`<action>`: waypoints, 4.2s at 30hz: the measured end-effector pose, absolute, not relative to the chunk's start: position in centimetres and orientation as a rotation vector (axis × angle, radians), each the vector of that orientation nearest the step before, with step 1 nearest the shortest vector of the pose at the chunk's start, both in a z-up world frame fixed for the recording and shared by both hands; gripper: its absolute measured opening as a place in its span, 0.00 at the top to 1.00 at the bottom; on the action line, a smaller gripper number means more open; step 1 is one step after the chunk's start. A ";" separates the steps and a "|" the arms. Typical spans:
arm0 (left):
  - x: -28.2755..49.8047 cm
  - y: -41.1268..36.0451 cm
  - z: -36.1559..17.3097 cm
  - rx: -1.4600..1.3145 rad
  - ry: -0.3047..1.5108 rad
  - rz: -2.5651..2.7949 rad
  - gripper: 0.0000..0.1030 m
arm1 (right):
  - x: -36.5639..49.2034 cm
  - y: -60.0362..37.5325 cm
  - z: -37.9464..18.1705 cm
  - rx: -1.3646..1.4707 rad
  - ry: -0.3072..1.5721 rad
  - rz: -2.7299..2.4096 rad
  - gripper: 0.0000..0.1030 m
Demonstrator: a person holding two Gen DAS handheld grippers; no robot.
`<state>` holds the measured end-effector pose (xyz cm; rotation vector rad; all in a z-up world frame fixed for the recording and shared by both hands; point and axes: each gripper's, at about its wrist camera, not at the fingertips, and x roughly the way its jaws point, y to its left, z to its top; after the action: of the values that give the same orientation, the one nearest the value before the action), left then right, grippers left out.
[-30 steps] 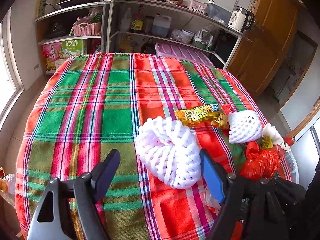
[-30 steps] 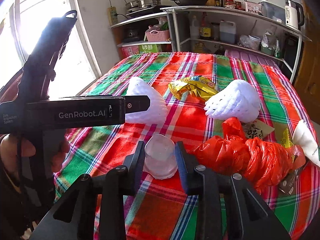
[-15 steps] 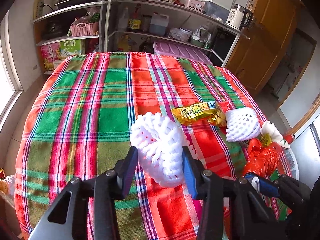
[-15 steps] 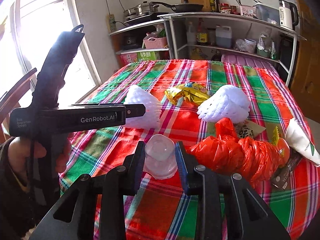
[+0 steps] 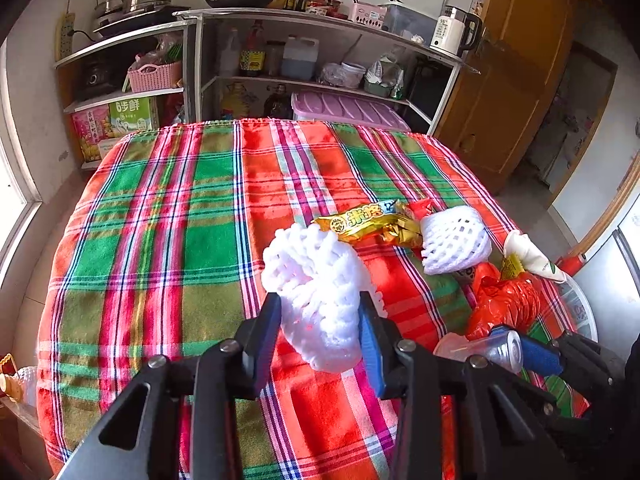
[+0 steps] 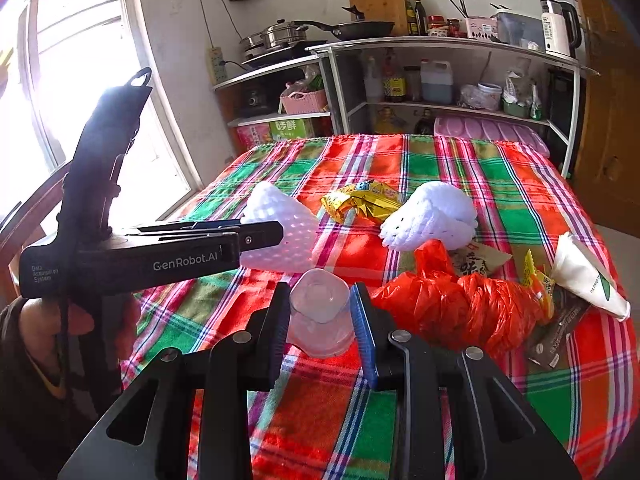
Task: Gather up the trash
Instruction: 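Grasp the white foam net with the left tool while the right tool grasps a clear cup, then carry the foam net and cup to the bin and open both tools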
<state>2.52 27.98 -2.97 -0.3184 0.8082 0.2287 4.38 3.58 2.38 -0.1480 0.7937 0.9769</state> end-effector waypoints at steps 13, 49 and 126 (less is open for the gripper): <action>2.3 28.4 -4.4 -0.368 0.848 0.231 0.69 | 4.2 3.0 3.0 -0.130 0.770 0.957 0.69; 4.3 14.0 4.0 -0.147 0.683 -0.075 0.77 | 6.6 -11.5 8.3 0.045 0.625 0.667 0.69; 14.1 -10.1 0.4 0.010 0.856 -0.381 0.38 | 12.1 -36.5 2.4 0.122 0.802 0.114 0.49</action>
<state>14.14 -10.08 0.43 0.0104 0.8562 -0.3810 12.11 -36.47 2.40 0.1225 0.8018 0.1138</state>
